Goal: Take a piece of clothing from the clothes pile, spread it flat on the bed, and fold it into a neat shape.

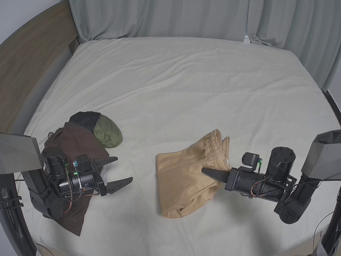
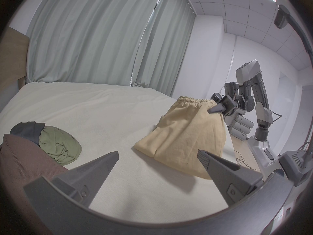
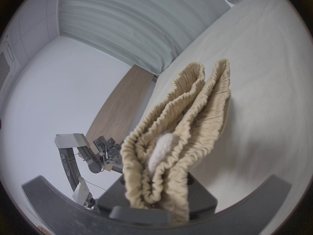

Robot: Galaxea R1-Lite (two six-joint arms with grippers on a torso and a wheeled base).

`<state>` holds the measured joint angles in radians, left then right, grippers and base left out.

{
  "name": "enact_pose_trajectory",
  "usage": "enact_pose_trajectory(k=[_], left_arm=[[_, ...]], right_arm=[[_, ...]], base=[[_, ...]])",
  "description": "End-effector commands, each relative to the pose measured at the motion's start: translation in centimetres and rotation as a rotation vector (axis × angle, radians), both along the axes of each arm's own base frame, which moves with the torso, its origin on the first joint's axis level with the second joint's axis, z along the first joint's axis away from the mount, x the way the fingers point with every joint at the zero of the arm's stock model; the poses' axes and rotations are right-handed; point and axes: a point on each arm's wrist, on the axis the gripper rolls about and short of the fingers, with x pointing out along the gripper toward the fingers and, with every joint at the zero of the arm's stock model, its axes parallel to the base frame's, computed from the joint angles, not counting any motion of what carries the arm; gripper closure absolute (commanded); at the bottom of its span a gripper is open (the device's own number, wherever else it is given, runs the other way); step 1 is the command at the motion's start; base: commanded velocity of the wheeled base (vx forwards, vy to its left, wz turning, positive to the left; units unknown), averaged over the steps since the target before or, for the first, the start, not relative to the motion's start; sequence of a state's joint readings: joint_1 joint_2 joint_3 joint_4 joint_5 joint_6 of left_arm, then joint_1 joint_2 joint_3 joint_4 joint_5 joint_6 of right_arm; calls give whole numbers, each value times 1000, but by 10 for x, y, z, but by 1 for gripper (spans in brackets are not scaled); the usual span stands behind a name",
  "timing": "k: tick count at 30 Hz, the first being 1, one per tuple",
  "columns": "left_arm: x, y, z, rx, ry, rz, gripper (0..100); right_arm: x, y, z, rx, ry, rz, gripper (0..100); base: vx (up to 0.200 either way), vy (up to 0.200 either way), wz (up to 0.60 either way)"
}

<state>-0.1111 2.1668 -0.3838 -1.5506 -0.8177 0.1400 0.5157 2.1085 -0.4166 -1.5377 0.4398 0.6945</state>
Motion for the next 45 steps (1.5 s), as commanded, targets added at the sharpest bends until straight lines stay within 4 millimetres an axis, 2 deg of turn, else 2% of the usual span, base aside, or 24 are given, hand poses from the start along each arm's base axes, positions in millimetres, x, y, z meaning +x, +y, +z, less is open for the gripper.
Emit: enact_pose_trajectory(k=[1,8,17,20,21,28,38,45], left_arm=[[0,0,1,0,-2,1,0],[0,1,1,-1,-3,4,0],[-1,-1,0,0,1,-2,0],[0,-1,0,0,0,-2,0],[0,0,0,0,0,-1,0],[0,0,1,0,-2,-1,0],[0,0,1,0,-2,-1,0],[0,-1,0,0,0,-2,0]], right_arm=[[2,2,18,38,-64,9,100],[10,6,27,62,-107,11,100],[32,16,51,127,-213,18,100],[32,16,52,128,-214,17,100],[39,18,59,152,-239,14,100],[57,21,73,162,-250,5,100],[95,16,72,149,-244,-31,100],[112,17,73,146,-242,-47,100]], base=[[0,0,0],[0,0,0],[0,0,0],[0,0,0],[0,0,0],[0,0,0],[0,0,0],[0,0,0]])
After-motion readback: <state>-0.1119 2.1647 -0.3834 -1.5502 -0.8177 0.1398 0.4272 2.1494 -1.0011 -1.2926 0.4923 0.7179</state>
